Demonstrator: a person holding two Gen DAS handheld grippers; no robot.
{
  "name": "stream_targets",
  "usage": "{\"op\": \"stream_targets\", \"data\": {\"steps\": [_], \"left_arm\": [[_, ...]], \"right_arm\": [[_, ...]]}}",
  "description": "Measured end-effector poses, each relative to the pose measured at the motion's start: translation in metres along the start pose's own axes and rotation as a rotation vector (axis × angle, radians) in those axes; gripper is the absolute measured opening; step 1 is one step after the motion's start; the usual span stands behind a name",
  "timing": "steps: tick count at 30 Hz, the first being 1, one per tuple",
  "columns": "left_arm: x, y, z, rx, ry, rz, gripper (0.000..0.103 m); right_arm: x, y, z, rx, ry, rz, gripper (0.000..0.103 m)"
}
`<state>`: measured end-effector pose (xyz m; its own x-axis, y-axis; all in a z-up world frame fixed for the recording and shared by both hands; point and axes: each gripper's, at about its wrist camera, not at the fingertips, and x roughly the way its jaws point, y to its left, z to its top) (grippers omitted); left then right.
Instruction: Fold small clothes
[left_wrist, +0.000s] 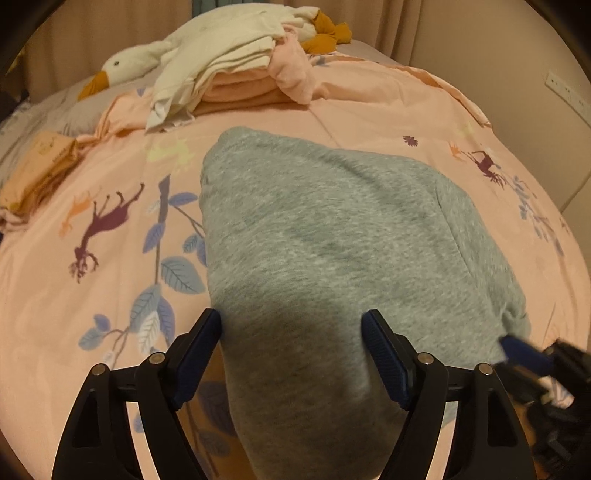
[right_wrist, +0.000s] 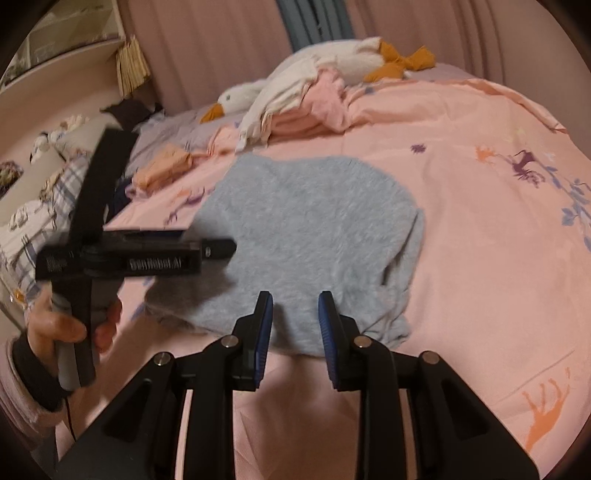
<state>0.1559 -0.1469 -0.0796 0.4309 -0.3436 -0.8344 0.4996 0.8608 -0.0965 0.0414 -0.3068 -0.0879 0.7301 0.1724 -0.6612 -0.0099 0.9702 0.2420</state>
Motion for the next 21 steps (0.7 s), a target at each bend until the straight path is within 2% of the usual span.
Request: {"op": "stream_targets", "data": {"steps": [3, 9, 15, 21], "left_arm": [[0.003, 0.001, -0.002, -0.003, 0.006, -0.003, 0.080], [-0.006, 0.006, -0.009, -0.062, 0.017, -0.041, 0.080], [-0.022, -0.004, -0.024, -0.021, 0.011, -0.030, 0.080], [-0.020, -0.003, -0.030, -0.022, 0.023, -0.037, 0.080]], "right_arm": [[0.016, 0.000, -0.006, 0.002, 0.069, -0.008, 0.025], [0.012, -0.012, -0.003, 0.081, 0.071, 0.065, 0.023], [-0.017, -0.016, 0.015, 0.110, -0.051, 0.108, 0.027], [0.002, -0.021, 0.058, 0.125, -0.070, 0.090, 0.027]]}}
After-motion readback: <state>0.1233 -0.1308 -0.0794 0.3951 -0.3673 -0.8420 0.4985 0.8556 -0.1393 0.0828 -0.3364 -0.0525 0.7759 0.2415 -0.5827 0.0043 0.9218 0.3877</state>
